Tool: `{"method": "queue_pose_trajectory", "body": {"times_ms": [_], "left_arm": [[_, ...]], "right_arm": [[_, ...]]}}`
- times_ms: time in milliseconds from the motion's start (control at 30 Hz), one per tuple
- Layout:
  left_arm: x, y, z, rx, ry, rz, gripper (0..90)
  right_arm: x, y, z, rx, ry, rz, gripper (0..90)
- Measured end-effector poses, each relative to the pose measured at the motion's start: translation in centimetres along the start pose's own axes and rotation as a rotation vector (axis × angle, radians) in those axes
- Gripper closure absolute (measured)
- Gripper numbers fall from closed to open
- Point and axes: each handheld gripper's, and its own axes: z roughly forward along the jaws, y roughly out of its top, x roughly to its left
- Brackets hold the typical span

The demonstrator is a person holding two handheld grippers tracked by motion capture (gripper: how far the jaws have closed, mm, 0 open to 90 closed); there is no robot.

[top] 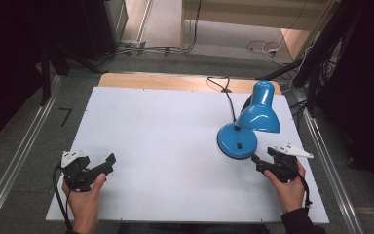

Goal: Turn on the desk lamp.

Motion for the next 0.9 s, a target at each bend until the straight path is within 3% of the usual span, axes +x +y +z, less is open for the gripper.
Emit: {"method": "queue_pose_trajectory", "body": {"times_ms": [267, 367, 467, 500, 533, 667, 900], "left_arm": [[0.0, 0.0, 0.0, -0.002, -0.001, -0.001, 7.1], [0.0, 0.0, 0.0, -0.001, 0.000, 0.000, 7.2], [0.0, 0.0, 0.0, 0.000, -0.002, -0.001, 7.2], [0.0, 0.0, 0.0, 0.000, -0.002, -0.001, 7.2], [0.0, 0.0, 0.0, 0.000, -0.002, -0.001, 7.2], [-0.1, 0.0, 0.0, 0.000, -0.003, 0.000, 7.2], [-0.1, 0.0, 0.0, 0.001, -0.002, 0.000, 7.2]], "right_arm": [[0.3, 0.2, 0.2, -0.026, -0.002, -0.007, 40.8], [0.3, 0.3, 0.4, -0.030, 0.012, -0.001, 50.8], [0.2, 0.4, 0.5, -0.040, 0.032, 0.001, 66.2], [0.2, 0.4, 0.5, -0.040, 0.032, 0.001, 66.2], [0.2, 0.5, 0.5, -0.040, 0.047, -0.003, 75.3], [0.2, 0.7, 0.7, -0.038, 0.067, -0.001, 87.0], [0.4, 0.9, 1.1, -0.031, 0.084, -0.003, 87.5]]}}
